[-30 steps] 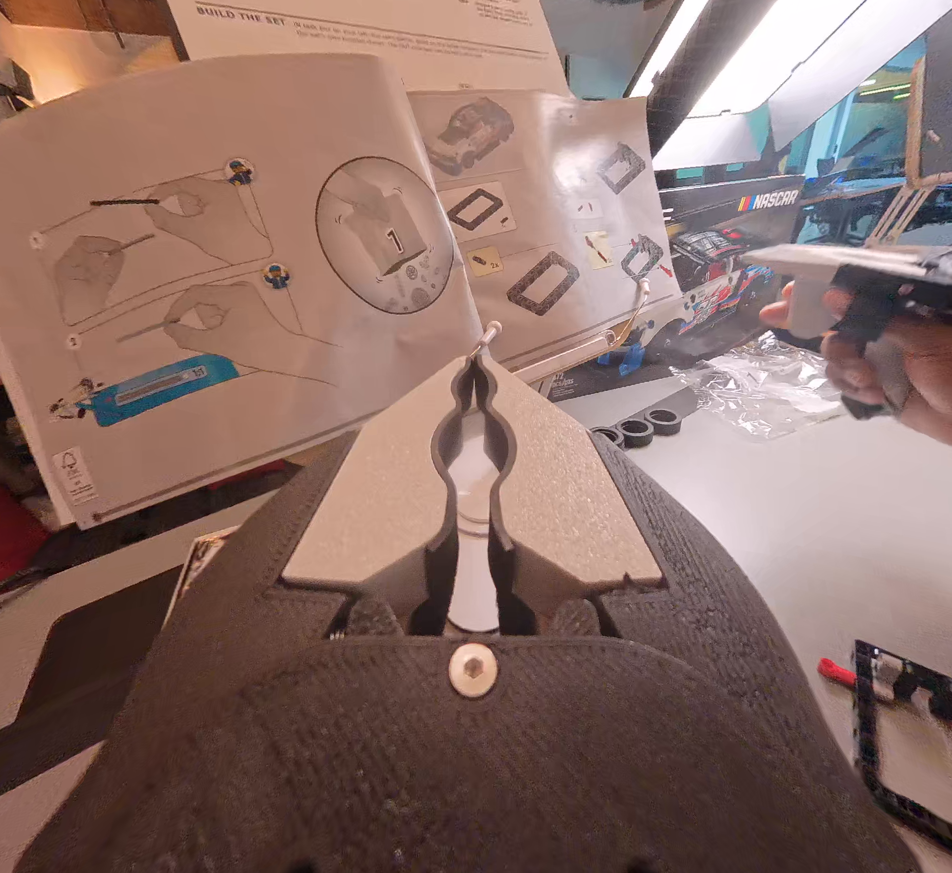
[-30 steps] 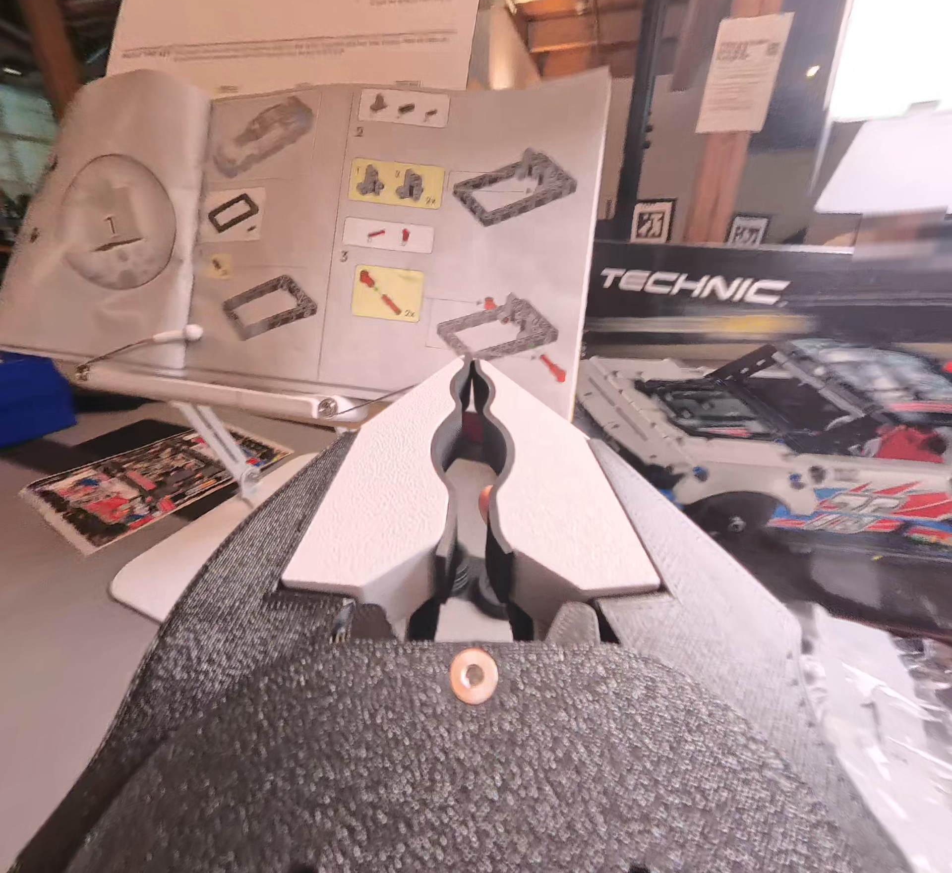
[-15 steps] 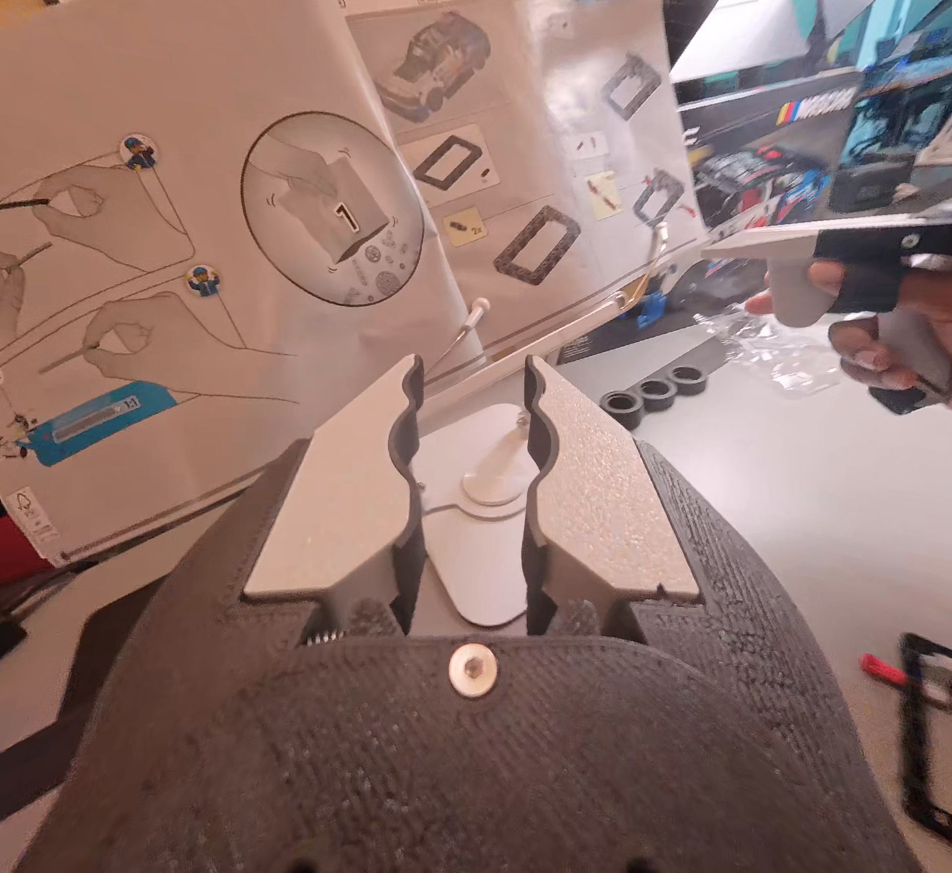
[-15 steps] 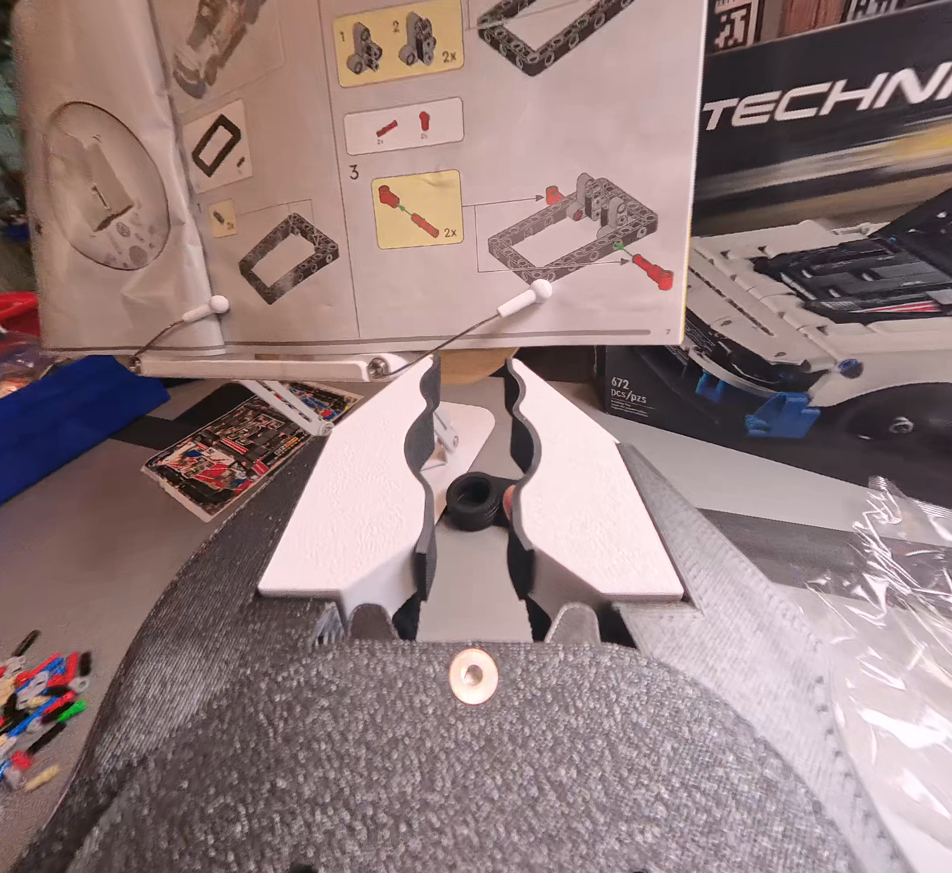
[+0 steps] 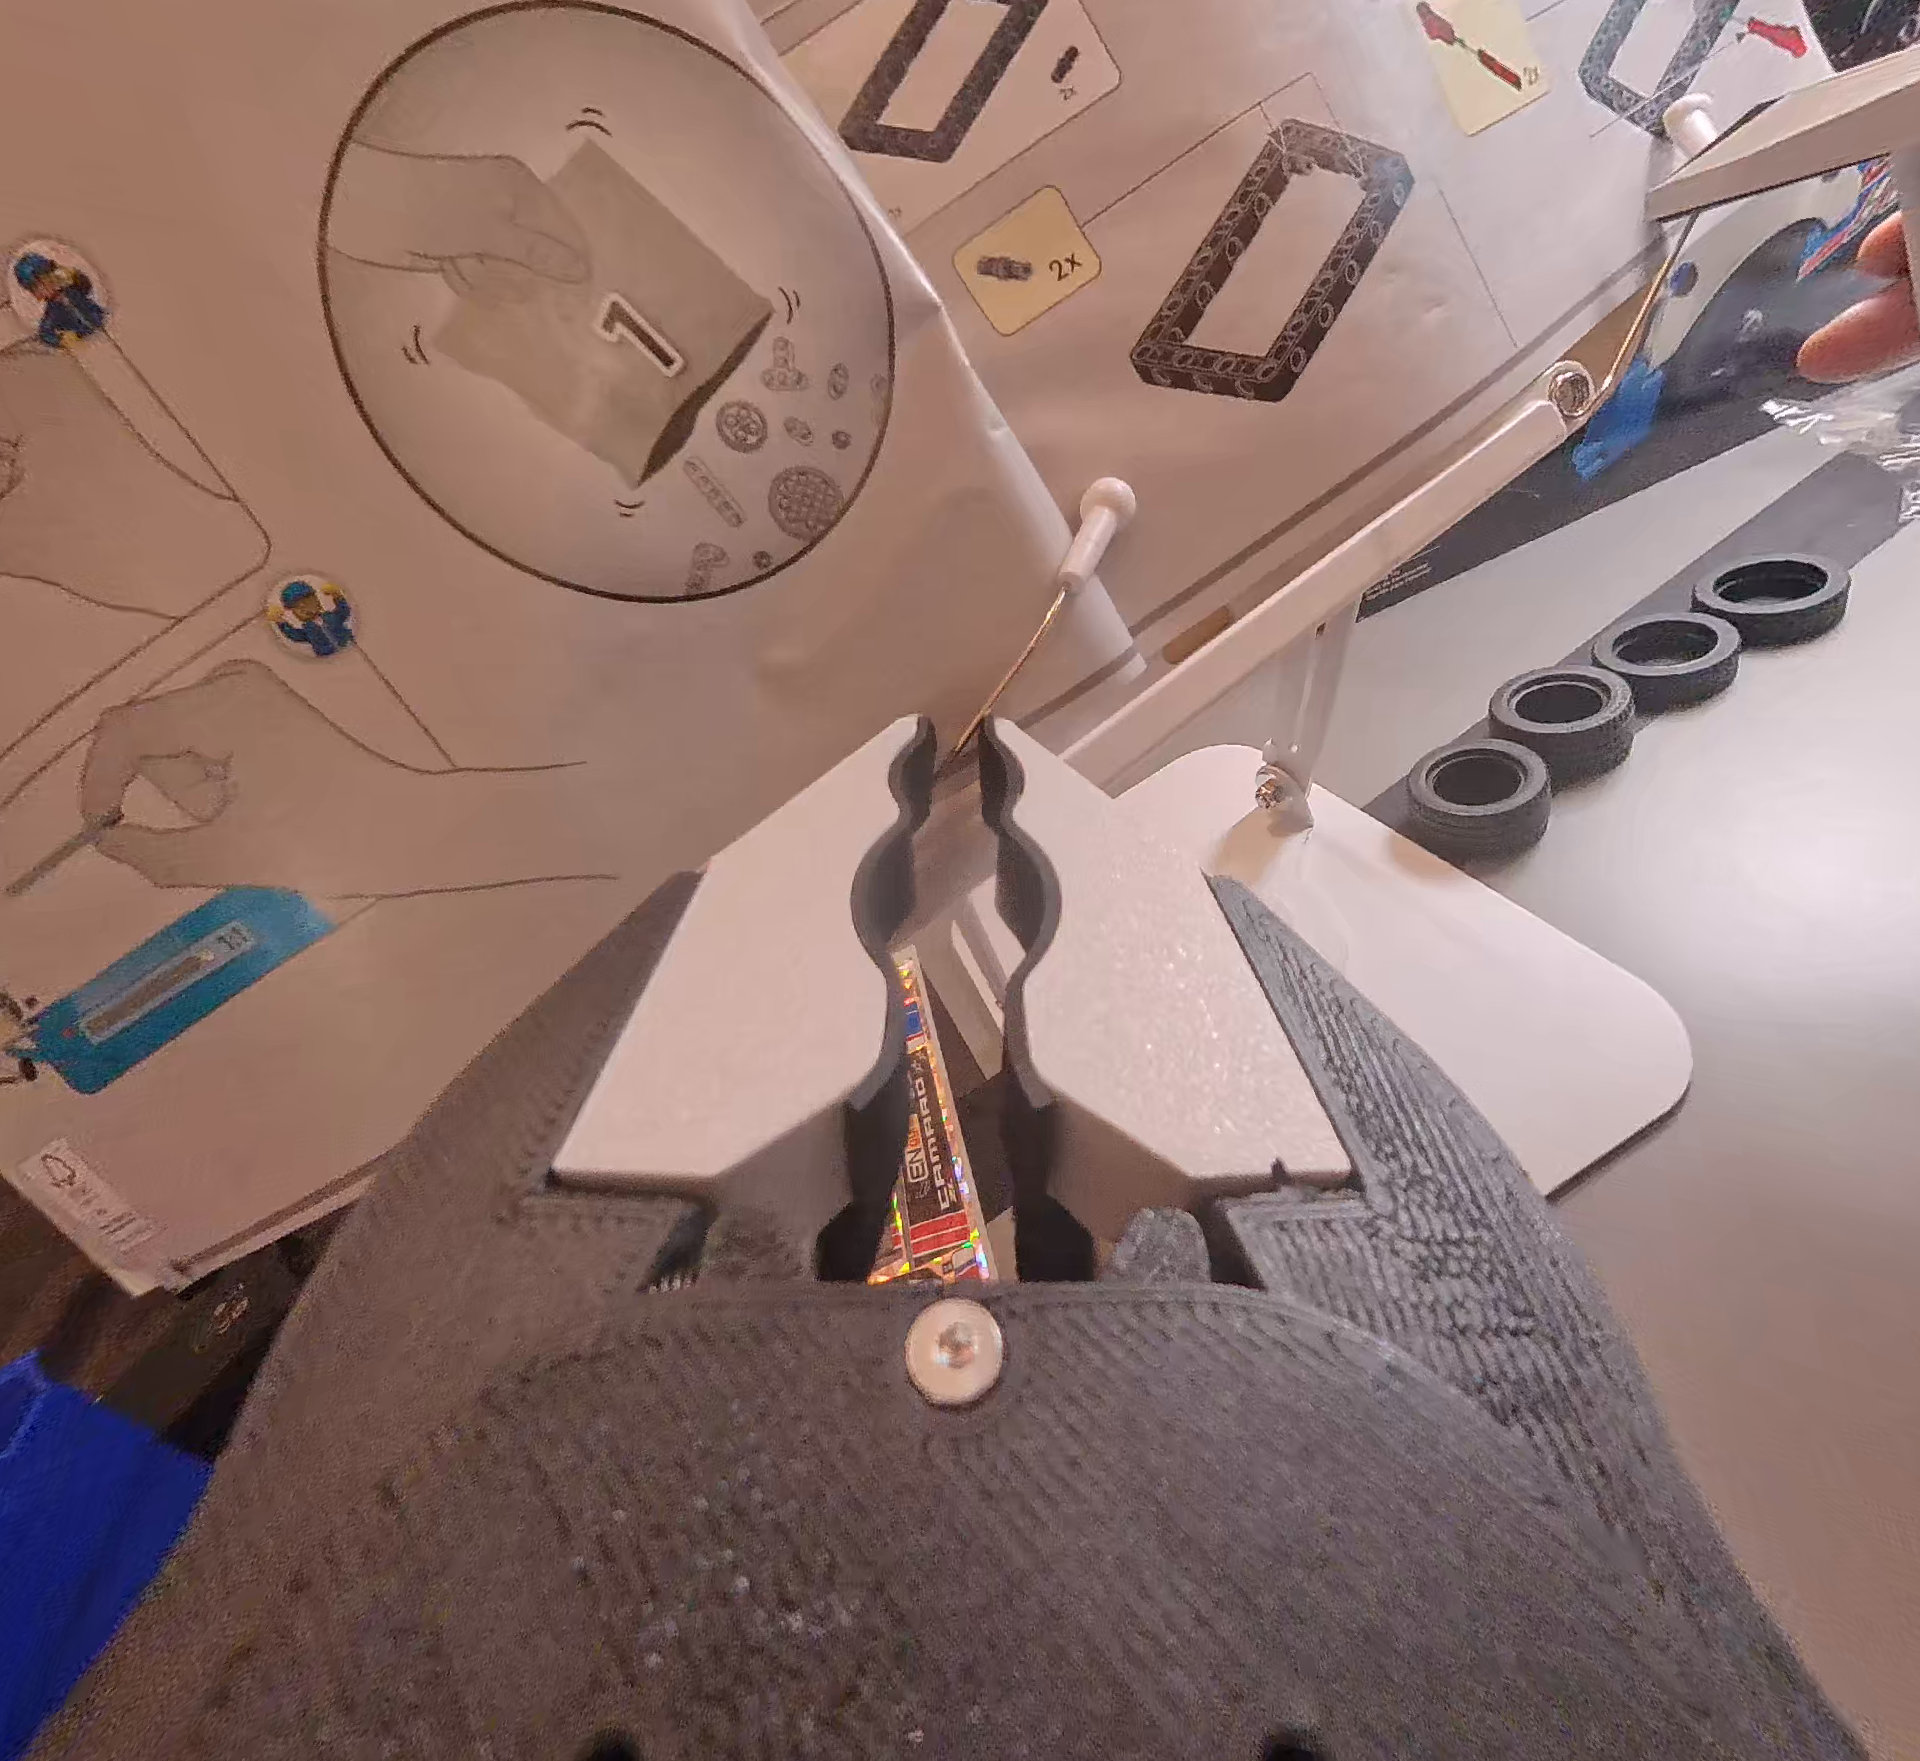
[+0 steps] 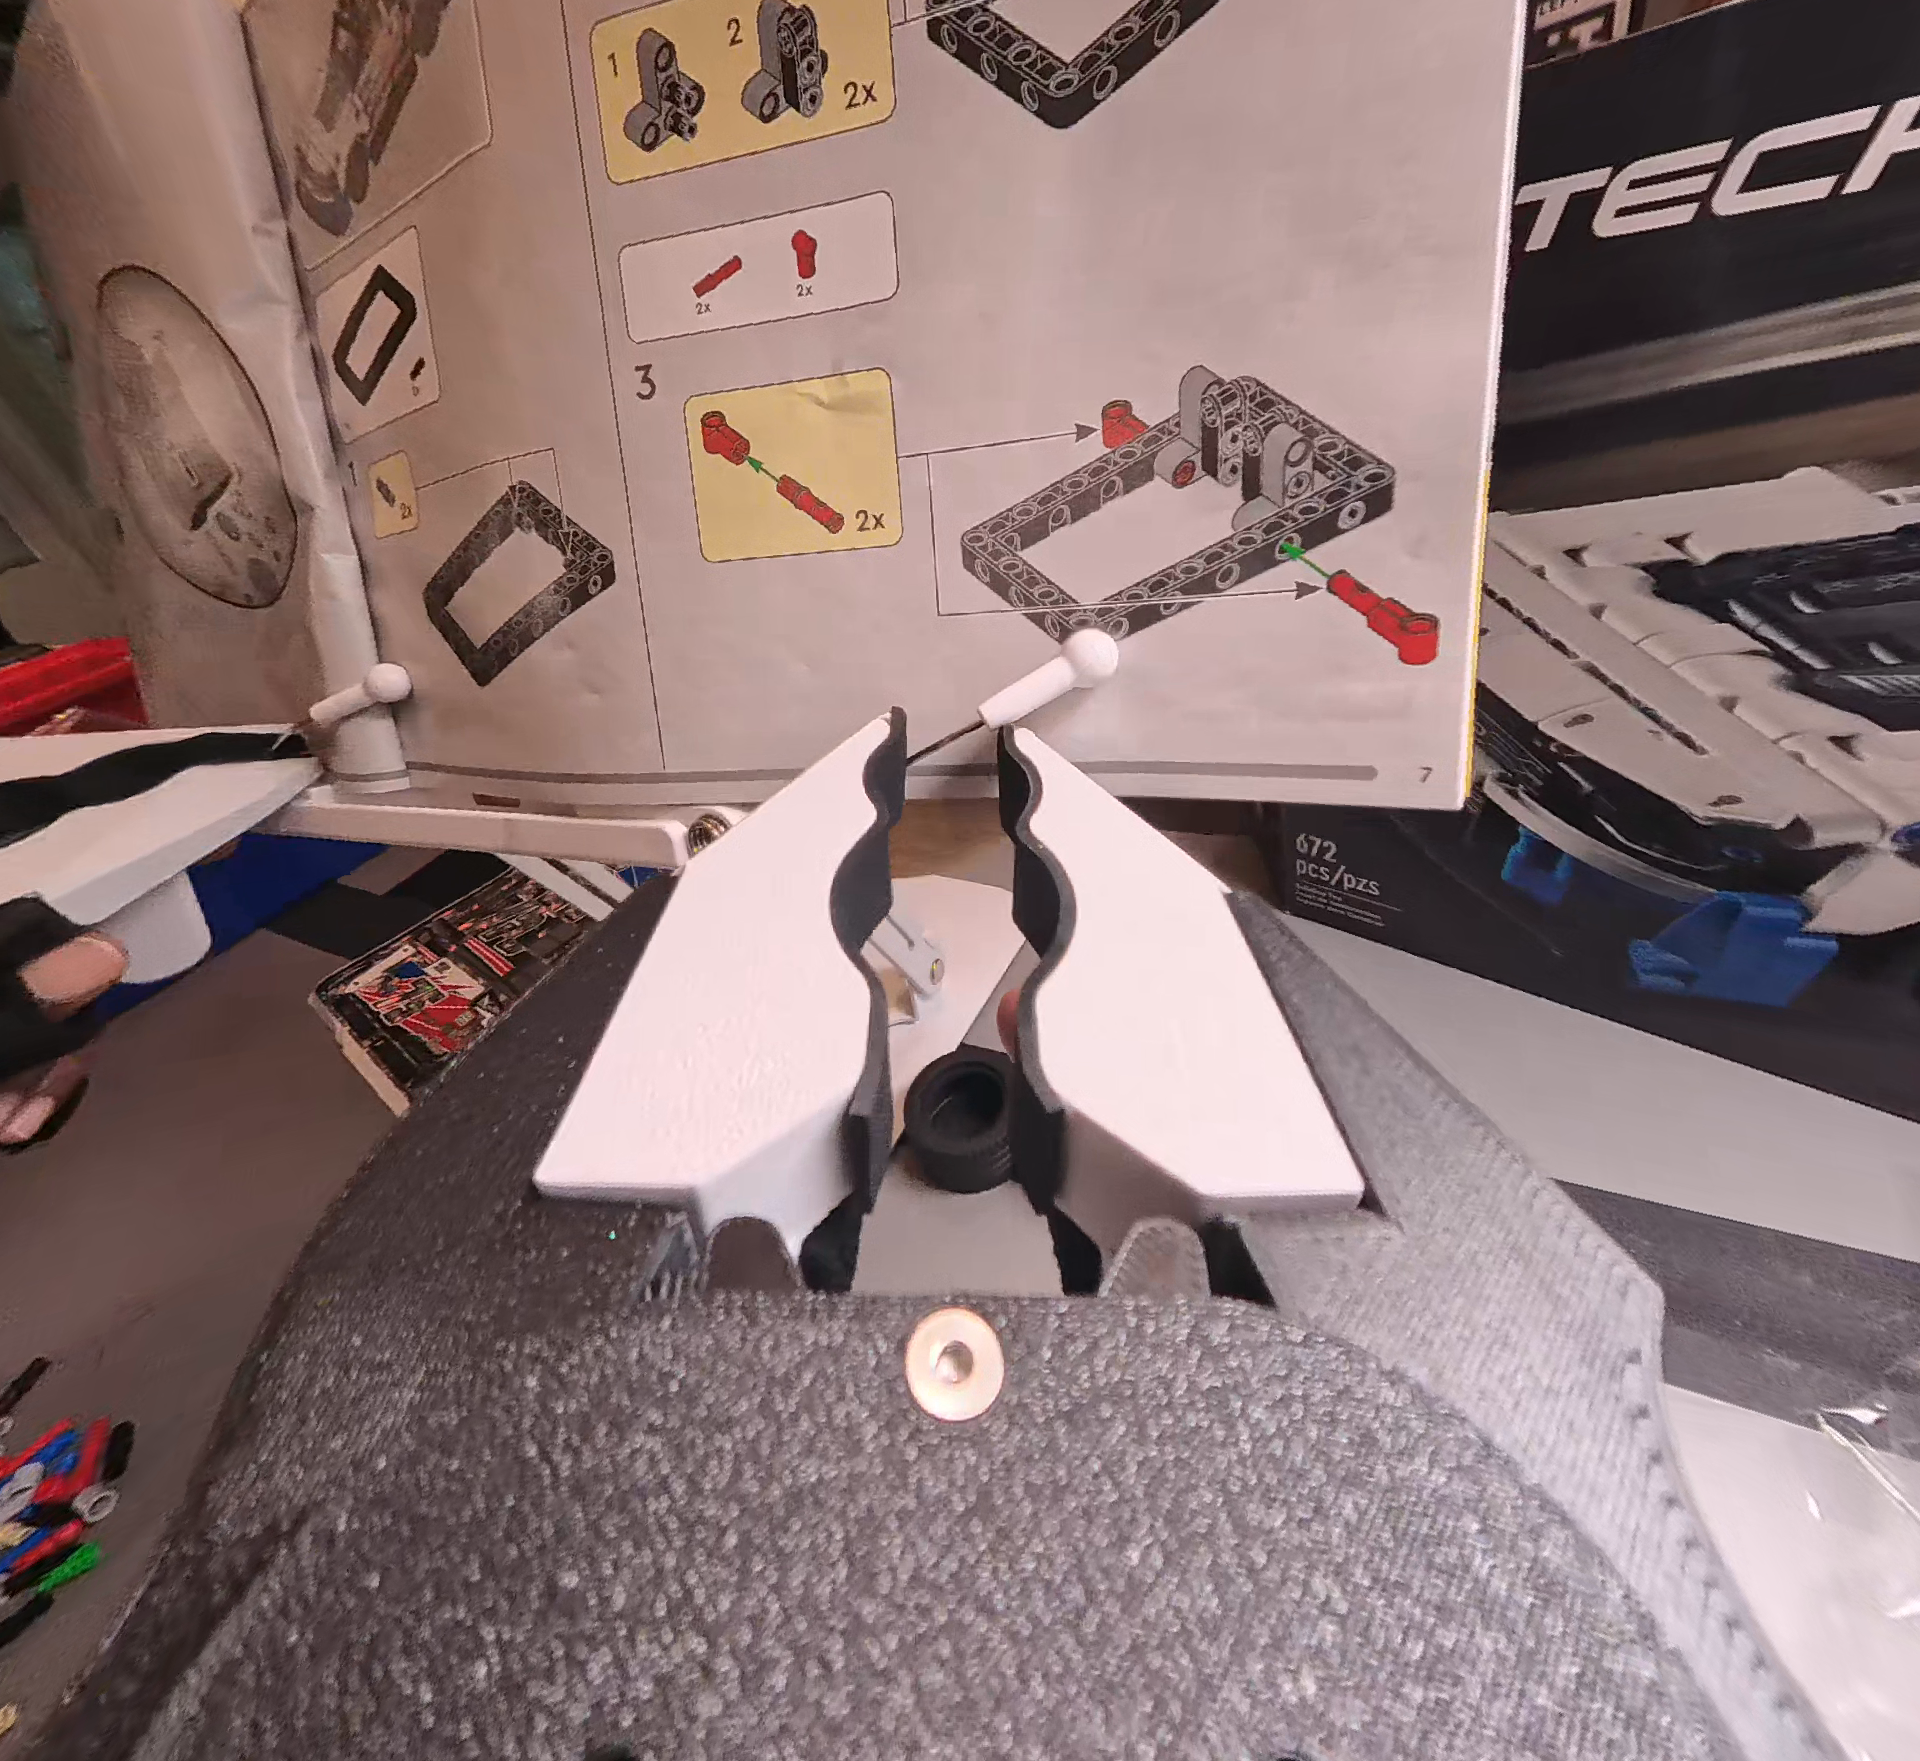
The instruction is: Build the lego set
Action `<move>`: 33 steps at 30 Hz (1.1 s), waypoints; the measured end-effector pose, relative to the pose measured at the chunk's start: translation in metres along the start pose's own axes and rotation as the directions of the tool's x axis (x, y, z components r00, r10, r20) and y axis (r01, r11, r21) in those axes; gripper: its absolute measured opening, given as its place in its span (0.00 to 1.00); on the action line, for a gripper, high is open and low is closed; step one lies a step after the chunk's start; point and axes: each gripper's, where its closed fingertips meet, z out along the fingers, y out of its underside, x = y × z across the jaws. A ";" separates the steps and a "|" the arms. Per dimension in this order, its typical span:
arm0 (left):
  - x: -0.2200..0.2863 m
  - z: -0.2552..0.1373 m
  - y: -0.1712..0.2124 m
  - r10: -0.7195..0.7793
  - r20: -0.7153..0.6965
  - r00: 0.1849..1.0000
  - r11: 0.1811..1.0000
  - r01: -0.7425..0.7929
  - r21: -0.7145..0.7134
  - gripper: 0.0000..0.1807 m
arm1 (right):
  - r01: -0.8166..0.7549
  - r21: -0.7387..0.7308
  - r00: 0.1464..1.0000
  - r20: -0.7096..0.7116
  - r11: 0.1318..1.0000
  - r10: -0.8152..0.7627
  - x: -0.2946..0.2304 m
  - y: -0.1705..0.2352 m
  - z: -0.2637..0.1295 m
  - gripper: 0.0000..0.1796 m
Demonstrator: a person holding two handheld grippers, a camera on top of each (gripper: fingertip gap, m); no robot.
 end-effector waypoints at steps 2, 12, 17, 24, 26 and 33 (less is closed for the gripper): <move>0.000 -0.001 0.001 -0.017 -0.007 1.000 1.000 0.017 0.002 0.04 | -0.005 0.011 1.000 -0.006 1.000 0.005 0.000 0.001 -0.001 0.08; -0.003 -0.009 0.001 -0.153 0.002 0.988 0.987 0.153 0.046 0.03 | -0.055 0.013 0.998 -0.013 0.998 0.055 0.002 0.008 -0.005 0.09; -0.005 -0.013 0.001 -0.371 -0.036 0.928 0.921 0.372 0.118 0.03 | -0.076 0.011 0.997 0.000 0.997 0.076 0.002 0.009 -0.006 0.09; -0.012 -0.020 0.002 -0.570 -0.094 0.816 0.805 0.578 0.136 0.00 | -0.123 0.006 0.992 0.019 0.992 0.123 0.004 0.014 -0.007 0.09; -0.021 -0.028 -0.002 -0.441 -0.019 0.898 0.883 0.437 0.173 0.00 | -0.166 -0.007 0.985 0.036 0.986 0.166 0.004 0.016 -0.008 0.09; 0.010 -0.013 -0.015 -0.016 -0.130 0.991 1.000 0.019 0.020 0.15 | -0.167 -0.014 0.985 0.037 0.986 0.167 0.003 0.013 -0.008 0.09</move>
